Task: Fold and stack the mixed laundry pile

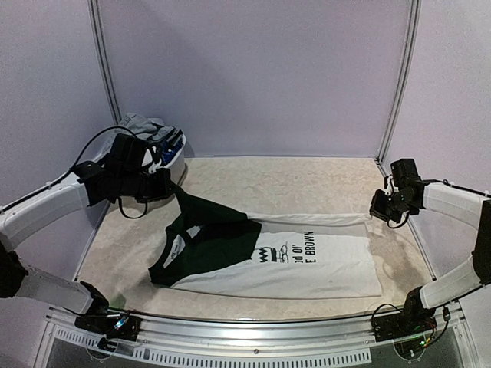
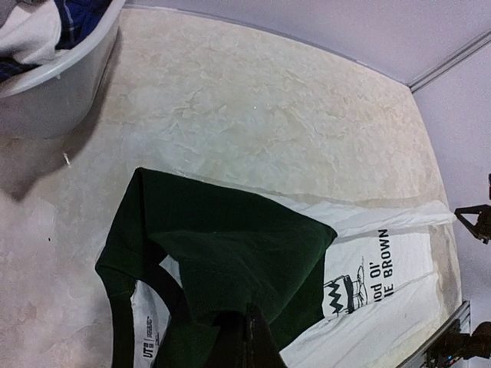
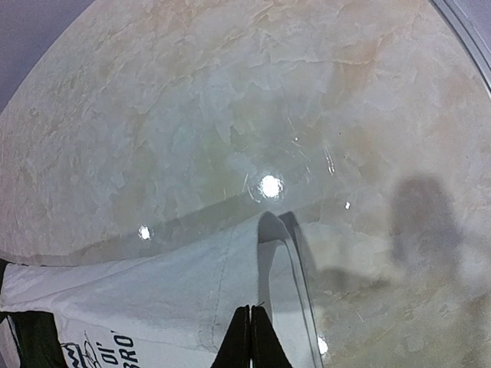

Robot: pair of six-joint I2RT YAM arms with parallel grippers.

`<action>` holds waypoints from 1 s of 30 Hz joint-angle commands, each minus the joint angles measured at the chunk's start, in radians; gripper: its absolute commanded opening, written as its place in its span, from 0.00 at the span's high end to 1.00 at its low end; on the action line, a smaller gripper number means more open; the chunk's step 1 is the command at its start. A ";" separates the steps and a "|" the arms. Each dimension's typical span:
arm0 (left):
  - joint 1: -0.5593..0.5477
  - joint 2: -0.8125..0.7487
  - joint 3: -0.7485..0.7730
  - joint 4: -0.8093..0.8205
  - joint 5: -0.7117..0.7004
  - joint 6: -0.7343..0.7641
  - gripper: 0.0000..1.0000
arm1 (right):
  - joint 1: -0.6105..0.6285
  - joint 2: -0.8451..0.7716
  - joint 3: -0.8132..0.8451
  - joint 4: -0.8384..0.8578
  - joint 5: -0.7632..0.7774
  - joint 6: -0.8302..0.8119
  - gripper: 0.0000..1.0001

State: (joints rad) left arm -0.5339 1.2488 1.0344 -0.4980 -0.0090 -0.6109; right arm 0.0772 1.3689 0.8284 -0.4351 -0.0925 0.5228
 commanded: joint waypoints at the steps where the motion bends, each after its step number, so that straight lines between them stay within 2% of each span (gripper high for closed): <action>1: -0.030 -0.082 -0.051 -0.013 -0.023 -0.019 1.00 | 0.002 -0.065 -0.046 0.005 -0.013 0.018 0.99; 19: -0.103 -0.238 -0.222 -0.056 -0.092 -0.054 1.00 | 0.019 -0.227 -0.204 0.019 -0.016 0.054 0.99; 30: -0.128 -0.309 -0.343 -0.024 -0.095 -0.087 1.00 | 0.019 -0.256 -0.306 0.075 -0.019 0.089 0.98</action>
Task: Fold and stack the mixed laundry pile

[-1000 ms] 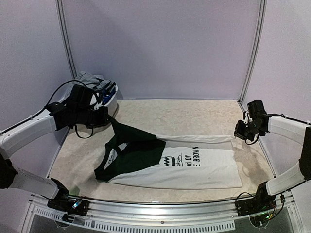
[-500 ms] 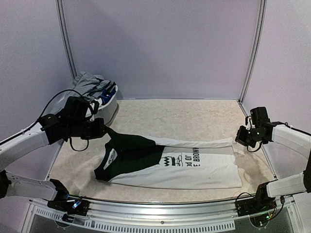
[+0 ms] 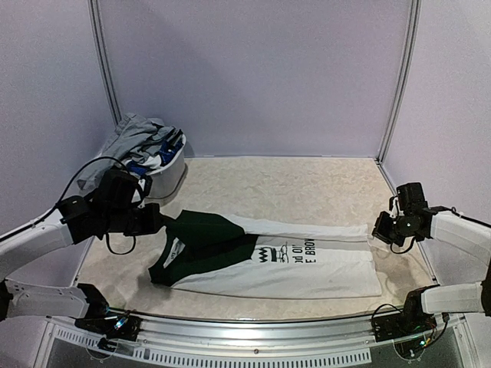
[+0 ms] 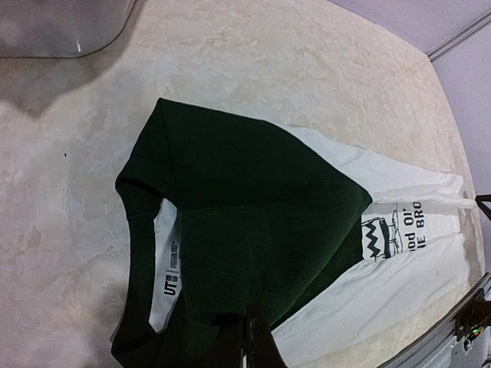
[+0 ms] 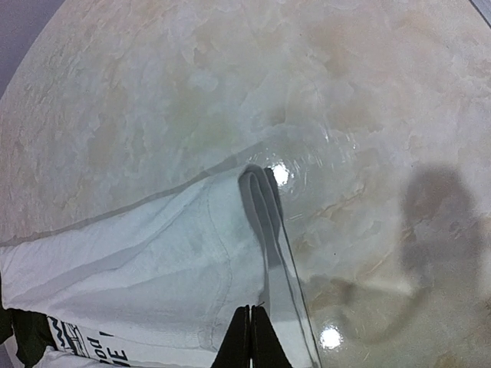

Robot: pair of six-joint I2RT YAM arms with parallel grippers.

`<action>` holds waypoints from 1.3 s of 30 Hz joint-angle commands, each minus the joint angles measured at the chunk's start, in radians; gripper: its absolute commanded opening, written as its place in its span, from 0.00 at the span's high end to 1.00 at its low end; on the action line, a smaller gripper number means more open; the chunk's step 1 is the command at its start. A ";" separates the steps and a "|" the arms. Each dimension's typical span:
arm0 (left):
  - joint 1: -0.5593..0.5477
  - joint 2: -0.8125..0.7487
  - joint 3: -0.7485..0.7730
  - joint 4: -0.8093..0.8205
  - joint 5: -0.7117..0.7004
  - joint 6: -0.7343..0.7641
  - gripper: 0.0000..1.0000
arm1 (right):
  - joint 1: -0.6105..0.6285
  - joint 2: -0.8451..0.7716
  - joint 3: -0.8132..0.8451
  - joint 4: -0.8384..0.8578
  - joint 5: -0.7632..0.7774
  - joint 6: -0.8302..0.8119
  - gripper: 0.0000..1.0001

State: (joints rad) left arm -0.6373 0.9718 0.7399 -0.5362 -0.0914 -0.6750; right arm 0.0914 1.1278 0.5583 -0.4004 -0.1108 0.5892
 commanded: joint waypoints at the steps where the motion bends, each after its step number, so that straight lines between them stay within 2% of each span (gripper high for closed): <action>1: -0.028 -0.039 -0.063 0.021 -0.011 -0.028 1.00 | 0.004 -0.014 -0.043 0.047 -0.003 0.026 0.99; 15: -0.101 -0.073 -0.215 0.093 -0.041 -0.114 1.00 | 0.004 -0.071 -0.126 0.062 0.014 0.080 0.98; 30: -0.188 -0.204 -0.271 0.025 -0.119 -0.175 1.00 | 0.007 -0.158 -0.157 0.014 0.022 0.105 0.99; 39: -0.229 -0.221 -0.288 0.009 -0.137 -0.199 1.00 | 0.008 -0.236 -0.182 -0.034 0.042 0.120 0.99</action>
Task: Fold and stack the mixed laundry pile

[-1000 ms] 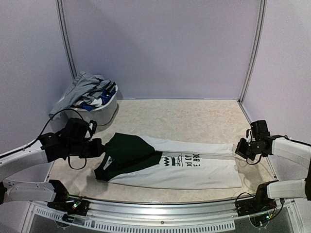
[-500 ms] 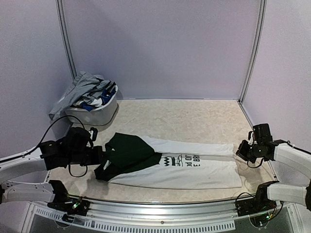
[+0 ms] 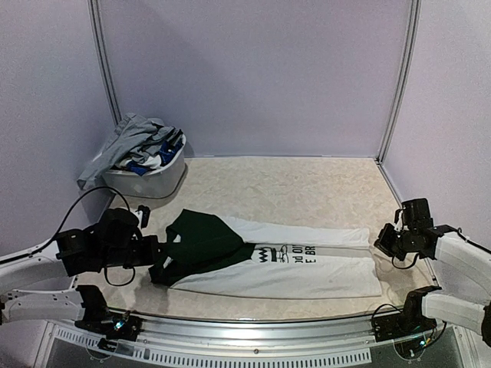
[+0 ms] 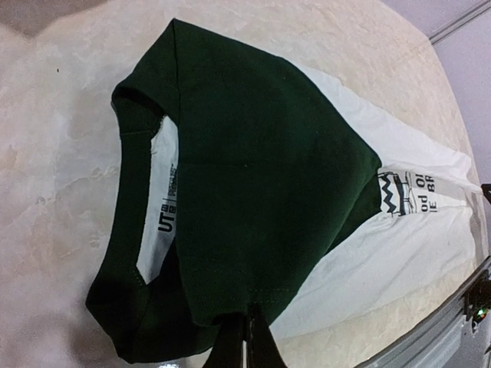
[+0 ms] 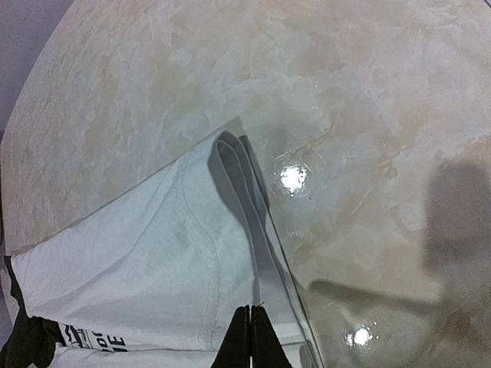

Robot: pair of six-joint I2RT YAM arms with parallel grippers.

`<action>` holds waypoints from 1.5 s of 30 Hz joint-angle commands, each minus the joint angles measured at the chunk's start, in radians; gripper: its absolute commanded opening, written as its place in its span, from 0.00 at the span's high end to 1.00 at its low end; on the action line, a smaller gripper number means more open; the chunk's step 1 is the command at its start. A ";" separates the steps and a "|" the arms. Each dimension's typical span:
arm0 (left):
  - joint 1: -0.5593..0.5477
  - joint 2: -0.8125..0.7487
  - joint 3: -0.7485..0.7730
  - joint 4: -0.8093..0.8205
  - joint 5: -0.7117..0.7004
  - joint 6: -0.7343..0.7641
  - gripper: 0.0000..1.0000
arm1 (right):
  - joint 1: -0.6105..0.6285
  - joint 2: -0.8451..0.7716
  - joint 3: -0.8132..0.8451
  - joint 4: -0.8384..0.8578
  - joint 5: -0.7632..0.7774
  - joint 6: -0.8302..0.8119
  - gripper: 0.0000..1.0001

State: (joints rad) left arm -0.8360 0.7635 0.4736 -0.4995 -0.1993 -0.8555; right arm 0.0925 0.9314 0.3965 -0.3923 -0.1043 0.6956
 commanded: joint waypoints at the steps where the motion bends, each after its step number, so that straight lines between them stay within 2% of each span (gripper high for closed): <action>1: -0.034 -0.013 -0.022 -0.029 -0.031 -0.020 1.00 | 0.007 -0.050 -0.022 -0.047 0.038 0.015 0.99; 5: -0.048 -0.010 -0.027 -0.038 -0.039 -0.029 1.00 | 0.006 -0.059 -0.024 -0.058 0.043 0.019 0.97; 8: -0.058 -0.007 -0.032 -0.041 -0.041 -0.035 0.96 | 0.007 -0.062 -0.025 -0.068 0.044 0.021 0.81; 10: -0.062 -0.003 -0.032 -0.046 -0.041 -0.038 0.90 | 0.007 -0.069 -0.029 -0.072 0.043 0.022 0.77; 14: -0.076 0.009 -0.033 -0.036 -0.027 -0.042 0.57 | 0.007 -0.099 -0.031 -0.073 0.046 0.029 0.72; 16: -0.089 0.002 -0.020 -0.050 -0.027 -0.043 0.44 | 0.007 -0.111 -0.017 -0.067 0.041 0.029 0.70; 18: -0.107 -0.022 0.007 -0.092 -0.071 -0.041 0.25 | 0.012 -0.107 0.023 -0.069 0.035 0.011 0.69; 20: -0.109 -0.044 0.033 -0.148 -0.137 -0.039 0.19 | 0.035 -0.082 0.085 -0.067 0.025 -0.017 0.67; 23: -0.109 -0.023 0.071 -0.220 -0.205 -0.034 0.22 | 0.093 -0.008 0.176 -0.026 0.002 -0.063 0.62; 27: -0.108 0.085 0.092 -0.205 -0.217 -0.009 0.32 | 0.222 0.163 0.352 0.033 -0.022 -0.140 0.53; 32: -0.083 0.236 0.131 -0.177 -0.260 0.018 0.39 | 0.376 0.496 0.641 0.050 -0.125 -0.284 0.50; 39: 0.030 0.317 0.106 -0.022 -0.177 0.078 0.47 | 0.510 1.051 1.170 -0.064 -0.376 -0.457 0.50; 45: 0.083 0.355 0.097 0.042 -0.154 0.111 0.48 | 0.568 1.343 1.543 -0.130 -0.544 -0.507 0.51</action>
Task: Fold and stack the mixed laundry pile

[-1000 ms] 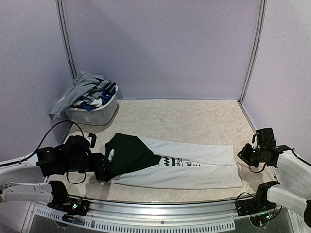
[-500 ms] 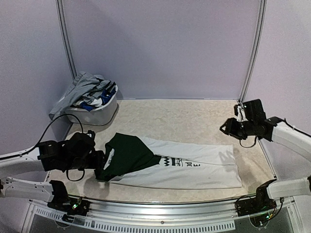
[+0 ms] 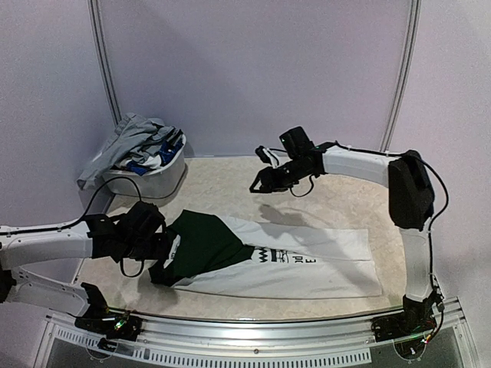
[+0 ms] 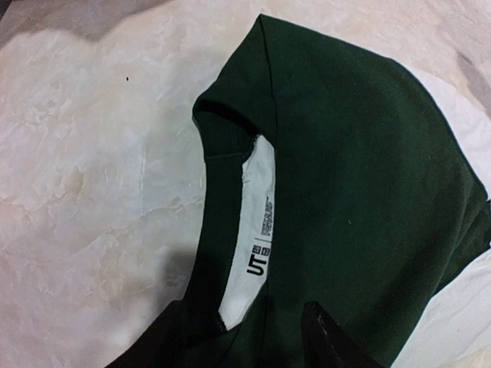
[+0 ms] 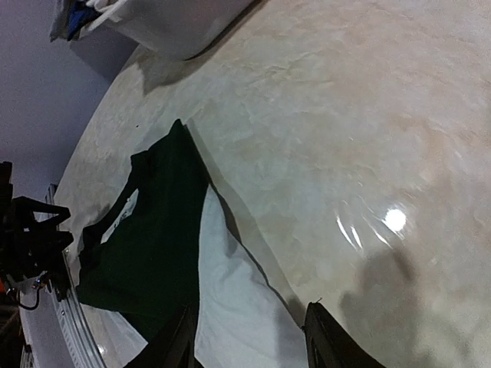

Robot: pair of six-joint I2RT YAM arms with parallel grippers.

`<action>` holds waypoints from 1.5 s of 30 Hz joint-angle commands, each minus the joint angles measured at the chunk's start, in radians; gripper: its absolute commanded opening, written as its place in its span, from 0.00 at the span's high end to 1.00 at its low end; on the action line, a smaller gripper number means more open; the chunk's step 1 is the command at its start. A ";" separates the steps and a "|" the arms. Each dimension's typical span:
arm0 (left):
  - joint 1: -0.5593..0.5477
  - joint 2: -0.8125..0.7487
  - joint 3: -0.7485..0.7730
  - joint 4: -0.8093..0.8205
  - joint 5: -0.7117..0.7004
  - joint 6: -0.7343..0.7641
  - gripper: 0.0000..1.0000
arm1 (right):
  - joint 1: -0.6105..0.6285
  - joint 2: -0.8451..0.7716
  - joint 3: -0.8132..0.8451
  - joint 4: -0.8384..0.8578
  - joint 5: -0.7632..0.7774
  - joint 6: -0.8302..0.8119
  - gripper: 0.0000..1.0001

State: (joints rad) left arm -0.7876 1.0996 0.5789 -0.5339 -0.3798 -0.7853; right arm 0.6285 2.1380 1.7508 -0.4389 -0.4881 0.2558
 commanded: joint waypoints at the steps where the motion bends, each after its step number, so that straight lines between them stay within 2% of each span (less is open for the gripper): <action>1: 0.039 0.023 -0.010 0.088 0.030 0.044 0.48 | 0.041 0.189 0.232 -0.087 -0.169 -0.064 0.51; 5: 0.050 0.040 -0.036 0.153 0.048 0.060 0.50 | 0.079 0.341 0.390 -0.107 -0.206 -0.031 0.51; 8: 0.053 0.053 -0.050 0.193 0.054 0.065 0.50 | 0.098 0.415 0.444 -0.076 -0.229 -0.001 0.51; 15: 0.054 0.069 -0.057 0.212 0.059 0.072 0.50 | 0.132 0.497 0.462 -0.018 -0.253 0.056 0.53; 23: 0.054 0.047 -0.068 0.215 0.054 0.072 0.50 | 0.143 0.543 0.464 -0.013 -0.212 0.077 0.54; 30: 0.054 0.045 -0.080 0.225 0.055 0.070 0.50 | 0.170 0.571 0.468 0.018 -0.230 0.104 0.68; 37: 0.054 0.041 -0.087 0.225 0.055 0.068 0.50 | 0.171 0.579 0.466 0.073 -0.208 0.137 0.98; 45: 0.054 0.010 -0.087 0.197 0.045 0.068 0.50 | 0.102 0.549 0.433 0.163 -0.114 0.261 0.99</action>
State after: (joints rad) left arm -0.7448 1.1358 0.5072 -0.3264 -0.3256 -0.7254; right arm 0.7773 2.6785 2.2059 -0.3500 -0.6849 0.4335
